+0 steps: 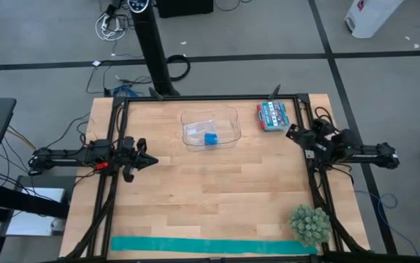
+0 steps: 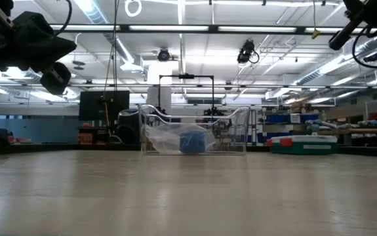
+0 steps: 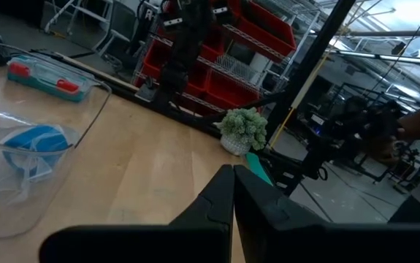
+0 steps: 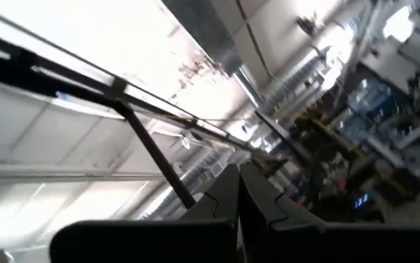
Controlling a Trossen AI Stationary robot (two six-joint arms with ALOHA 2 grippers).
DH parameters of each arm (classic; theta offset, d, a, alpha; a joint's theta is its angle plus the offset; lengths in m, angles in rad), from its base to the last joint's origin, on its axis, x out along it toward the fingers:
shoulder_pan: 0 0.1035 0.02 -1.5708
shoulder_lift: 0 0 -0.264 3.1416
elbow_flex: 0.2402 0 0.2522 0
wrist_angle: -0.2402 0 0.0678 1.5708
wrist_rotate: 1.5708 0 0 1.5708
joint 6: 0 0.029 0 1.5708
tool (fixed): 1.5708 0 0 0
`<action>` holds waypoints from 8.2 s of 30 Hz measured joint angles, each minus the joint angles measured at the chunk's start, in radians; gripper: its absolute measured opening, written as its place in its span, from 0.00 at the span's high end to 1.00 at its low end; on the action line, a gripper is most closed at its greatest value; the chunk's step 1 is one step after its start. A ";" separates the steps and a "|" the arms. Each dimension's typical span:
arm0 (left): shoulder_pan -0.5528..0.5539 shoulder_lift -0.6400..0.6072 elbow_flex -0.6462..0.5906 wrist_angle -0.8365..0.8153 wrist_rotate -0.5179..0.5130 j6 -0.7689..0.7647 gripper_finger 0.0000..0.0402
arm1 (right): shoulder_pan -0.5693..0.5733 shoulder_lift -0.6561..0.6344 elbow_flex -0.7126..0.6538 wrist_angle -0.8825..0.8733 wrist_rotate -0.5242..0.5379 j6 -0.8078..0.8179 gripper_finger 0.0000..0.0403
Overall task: Roll bandage
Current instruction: Roll the sky blue bandage
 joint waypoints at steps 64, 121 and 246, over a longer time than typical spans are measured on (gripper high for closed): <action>0.000 0.001 0.038 0.543 -0.416 -0.210 0.95 | -0.062 1.101 0.846 -0.055 -0.182 -0.157 1.00; -0.501 1.098 1.386 -1.221 0.068 -0.220 0.95 | -0.076 1.377 1.229 -0.482 -0.706 -0.300 1.00; -1.004 1.313 1.096 -1.133 0.089 -0.831 0.95 | -0.135 1.378 1.228 -0.491 -0.706 -0.324 1.00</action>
